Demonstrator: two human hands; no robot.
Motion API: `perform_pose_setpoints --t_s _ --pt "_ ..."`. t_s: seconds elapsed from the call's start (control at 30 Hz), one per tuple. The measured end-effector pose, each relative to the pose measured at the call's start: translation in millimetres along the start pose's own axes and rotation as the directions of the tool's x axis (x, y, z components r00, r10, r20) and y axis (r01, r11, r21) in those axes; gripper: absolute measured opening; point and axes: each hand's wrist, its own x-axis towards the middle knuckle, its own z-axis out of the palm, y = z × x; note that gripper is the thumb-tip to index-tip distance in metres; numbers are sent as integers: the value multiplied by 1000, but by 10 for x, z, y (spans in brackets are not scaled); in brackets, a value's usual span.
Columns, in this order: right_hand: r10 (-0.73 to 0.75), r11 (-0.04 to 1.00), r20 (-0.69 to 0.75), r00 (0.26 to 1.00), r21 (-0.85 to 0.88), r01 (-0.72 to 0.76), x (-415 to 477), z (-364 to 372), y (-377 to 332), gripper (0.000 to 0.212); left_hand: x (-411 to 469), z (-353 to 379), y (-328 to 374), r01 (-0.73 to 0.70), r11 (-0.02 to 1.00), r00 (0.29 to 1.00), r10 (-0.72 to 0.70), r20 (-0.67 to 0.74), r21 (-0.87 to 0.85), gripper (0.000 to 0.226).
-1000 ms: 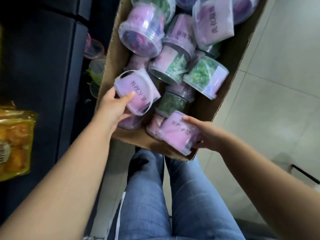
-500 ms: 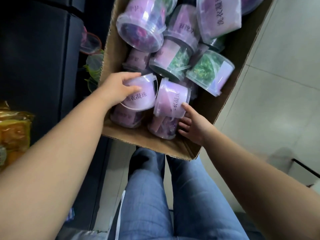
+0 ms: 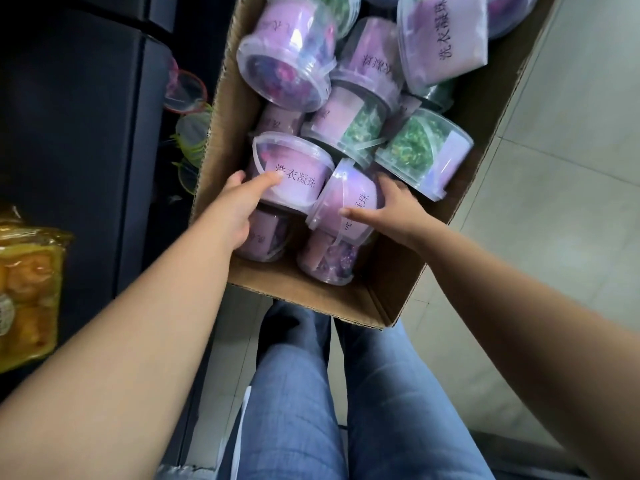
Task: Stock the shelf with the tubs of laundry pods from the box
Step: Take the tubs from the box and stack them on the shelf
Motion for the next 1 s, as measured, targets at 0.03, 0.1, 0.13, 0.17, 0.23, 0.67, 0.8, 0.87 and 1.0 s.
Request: perform_pose_setpoints --t_s 0.03,0.1,0.13,0.17,0.23,0.67,0.8,0.87,1.0 --pt "27 995 1 1000 -96 -27 18 -8 -44 100 15 10 42 -17 999 1000 17 15 29 98" --pt "45 981 8 999 -191 -43 53 -16 -128 101 43 33 117 -58 993 998 54 40 98 115" --pt "47 980 18 999 -197 -42 85 -6 -151 102 63 41 133 -85 987 996 78 53 138 119" --pt "48 982 38 998 -182 -40 99 -10 -189 101 67 45 137 -108 978 993 98 65 178 118" --pt "56 993 88 995 -106 -47 141 -26 -222 100 73 57 154 -126 955 990 106 89 269 106" --pt "56 986 204 977 144 -87 87 -201 85 68 -107 -20 -61 -110 984 992 101 68 142 31" --pt "45 991 189 981 118 -69 147 -107 43 77 -179 -82 -200 -94 995 995 92 40 40 13" --pt "45 996 172 984 65 -57 186 -47 -19 88 -206 -112 -228 -122 992 992 122 26 18 12" --pt "-63 971 103 993 -223 85 193 42 -154 100 -243 -206 -232 -198 977 980 197 13 74 50"
